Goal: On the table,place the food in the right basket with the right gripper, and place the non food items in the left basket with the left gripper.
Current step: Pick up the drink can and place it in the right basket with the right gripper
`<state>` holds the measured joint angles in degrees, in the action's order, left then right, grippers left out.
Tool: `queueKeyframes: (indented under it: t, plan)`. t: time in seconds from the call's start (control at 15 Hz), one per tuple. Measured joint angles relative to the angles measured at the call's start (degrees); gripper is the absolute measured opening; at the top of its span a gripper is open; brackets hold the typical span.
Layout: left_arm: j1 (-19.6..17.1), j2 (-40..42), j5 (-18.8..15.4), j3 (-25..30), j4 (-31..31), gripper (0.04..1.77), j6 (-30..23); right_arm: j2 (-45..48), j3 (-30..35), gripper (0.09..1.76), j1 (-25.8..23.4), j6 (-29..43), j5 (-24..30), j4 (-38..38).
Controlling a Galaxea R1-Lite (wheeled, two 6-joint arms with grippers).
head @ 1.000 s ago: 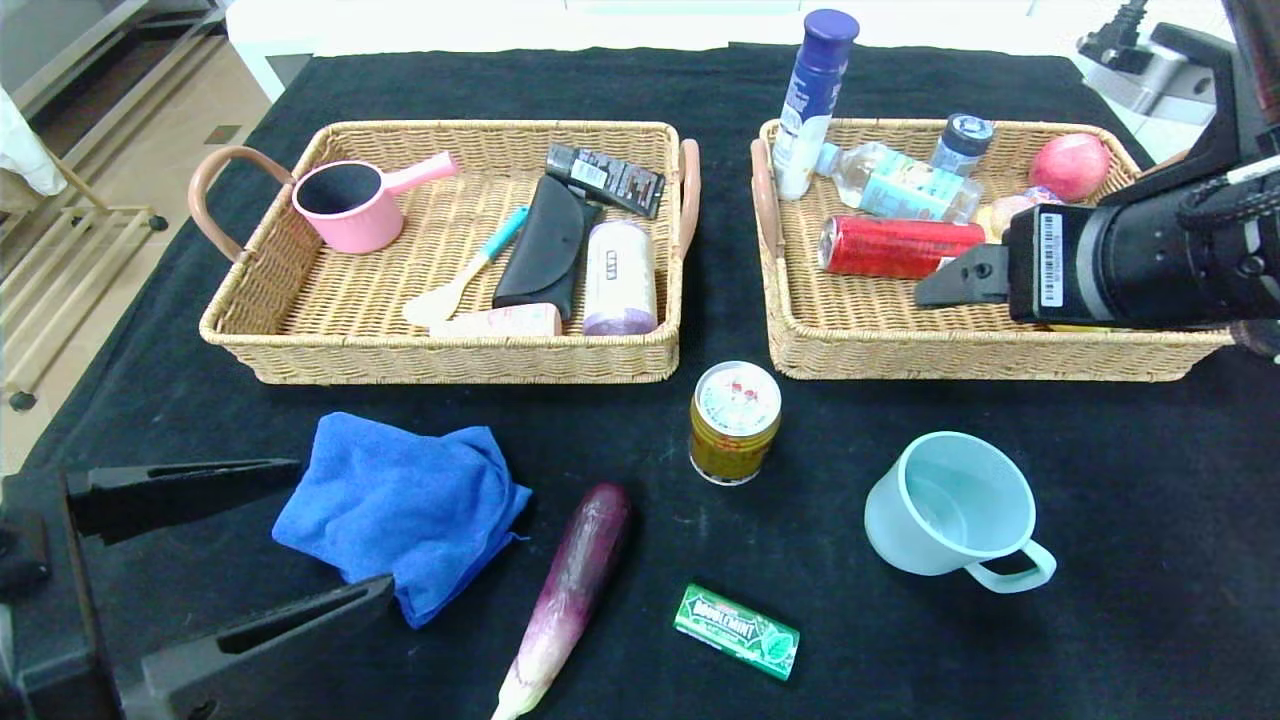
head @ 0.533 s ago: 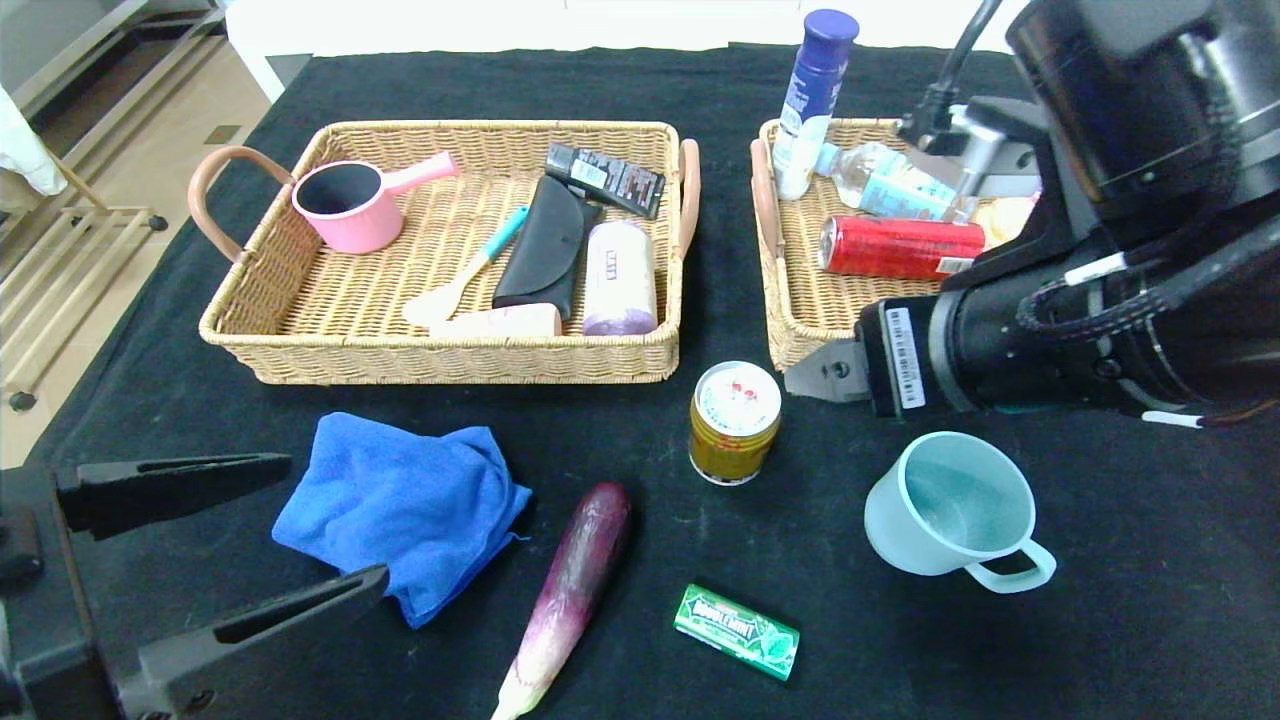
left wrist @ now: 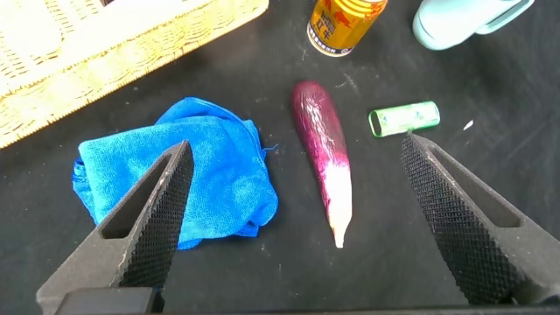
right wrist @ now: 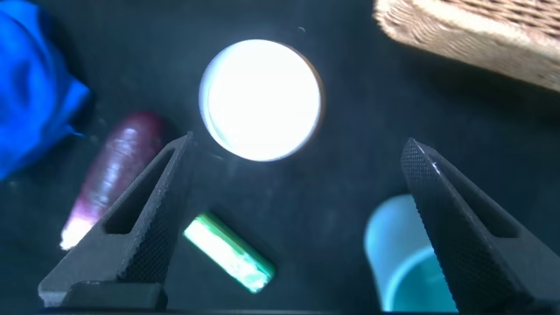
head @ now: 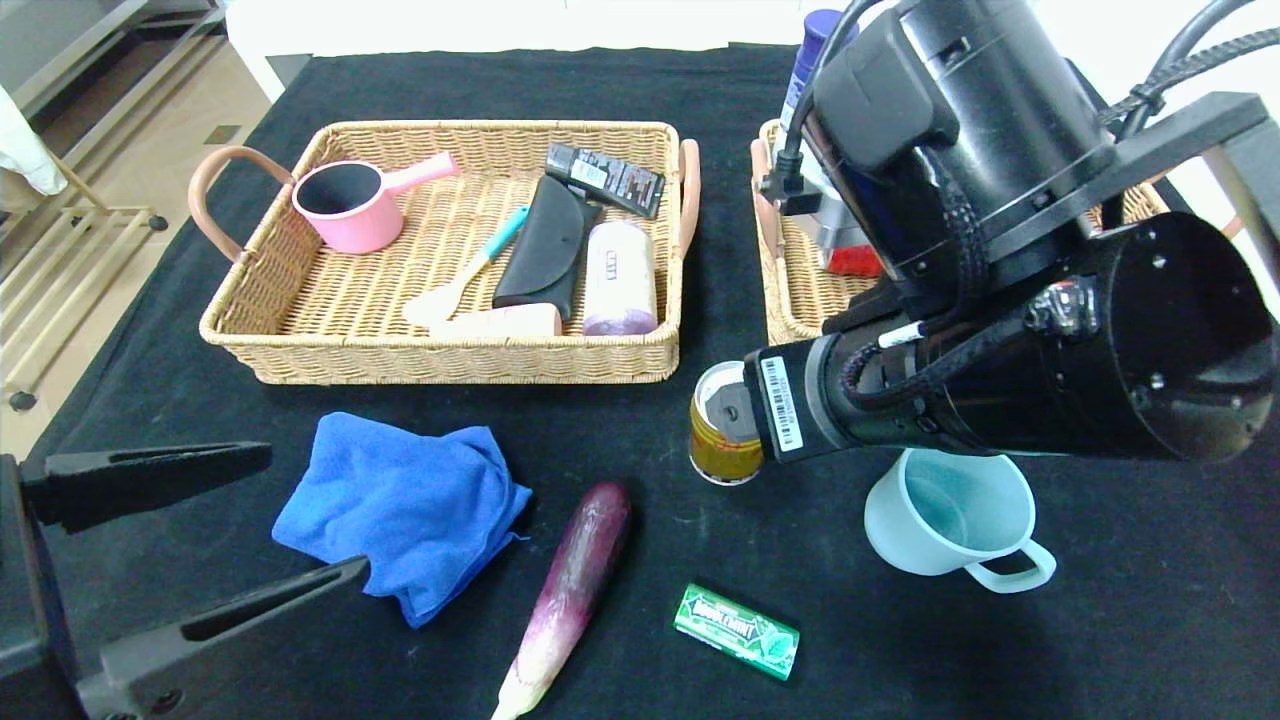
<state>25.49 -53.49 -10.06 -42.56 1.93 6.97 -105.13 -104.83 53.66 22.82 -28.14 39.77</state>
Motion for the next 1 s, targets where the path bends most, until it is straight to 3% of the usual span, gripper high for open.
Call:
queueKeyframes:
  t: [0.33,1.0]
  plan:
    - [0.0,0.51,0.0,-0.07,0.02,1.72,0.02,-3.52,-4.73,1.7,0.91,0.27,-2.56,-0.16]
    - [0.0,0.88,0.02,-0.07,0.0,1.72,-0.06,-9.45,-6.86,1.71,0.39,1.45,-3.19,-1.29]
